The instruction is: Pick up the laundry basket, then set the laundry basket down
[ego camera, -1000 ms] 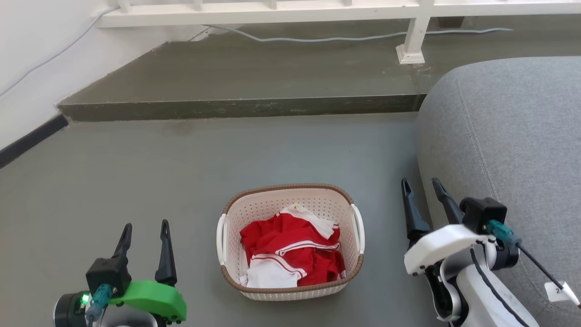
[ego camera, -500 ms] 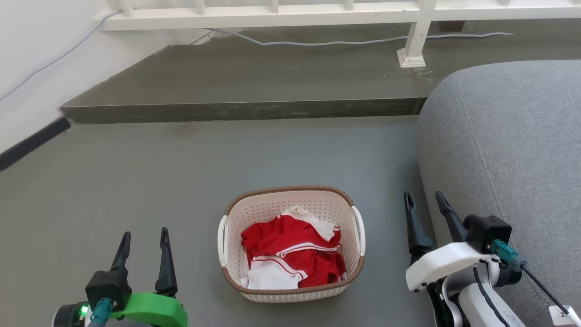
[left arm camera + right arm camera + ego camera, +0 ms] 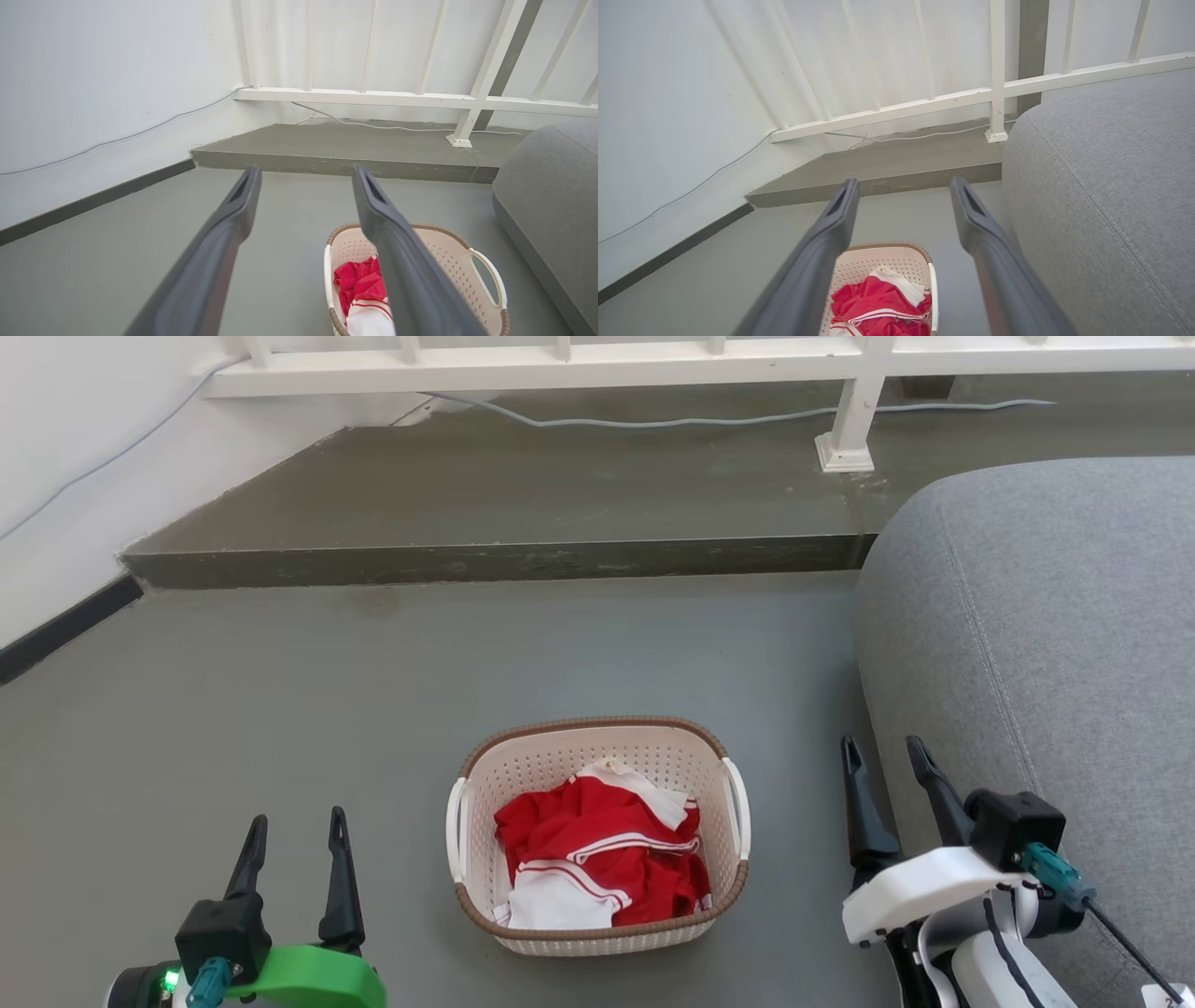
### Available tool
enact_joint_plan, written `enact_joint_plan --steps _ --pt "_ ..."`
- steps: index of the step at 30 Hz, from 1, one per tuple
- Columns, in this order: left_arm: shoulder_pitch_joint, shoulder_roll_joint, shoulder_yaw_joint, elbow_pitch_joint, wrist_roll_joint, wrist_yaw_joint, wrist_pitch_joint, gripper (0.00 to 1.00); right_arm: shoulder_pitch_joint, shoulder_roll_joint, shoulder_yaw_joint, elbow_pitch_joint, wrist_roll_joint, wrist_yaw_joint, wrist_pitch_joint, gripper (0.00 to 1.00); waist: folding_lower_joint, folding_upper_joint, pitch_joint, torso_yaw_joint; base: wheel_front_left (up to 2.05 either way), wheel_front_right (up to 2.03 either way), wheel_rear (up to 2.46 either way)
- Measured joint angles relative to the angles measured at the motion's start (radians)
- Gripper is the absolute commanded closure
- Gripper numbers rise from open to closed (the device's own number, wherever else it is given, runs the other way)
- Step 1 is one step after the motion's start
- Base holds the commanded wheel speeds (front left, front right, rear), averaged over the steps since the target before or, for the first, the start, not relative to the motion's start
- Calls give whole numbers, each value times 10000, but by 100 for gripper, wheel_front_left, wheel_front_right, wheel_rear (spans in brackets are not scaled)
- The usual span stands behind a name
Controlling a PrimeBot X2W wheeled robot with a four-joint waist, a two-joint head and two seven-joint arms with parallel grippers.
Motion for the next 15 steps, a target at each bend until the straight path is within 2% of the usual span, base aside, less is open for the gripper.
enact_joint_plan --steps 14,15 --pt "160 -56 182 -203 301 0 0 0 233 44 -140 -236 -228 -2 0 0 0 0 26 22 0 0 0" --pt "160 -59 186 -232 301 0 0 100 233 46 -144 -261 -242 -2 0 100 0 0 26 25 0 0 0"
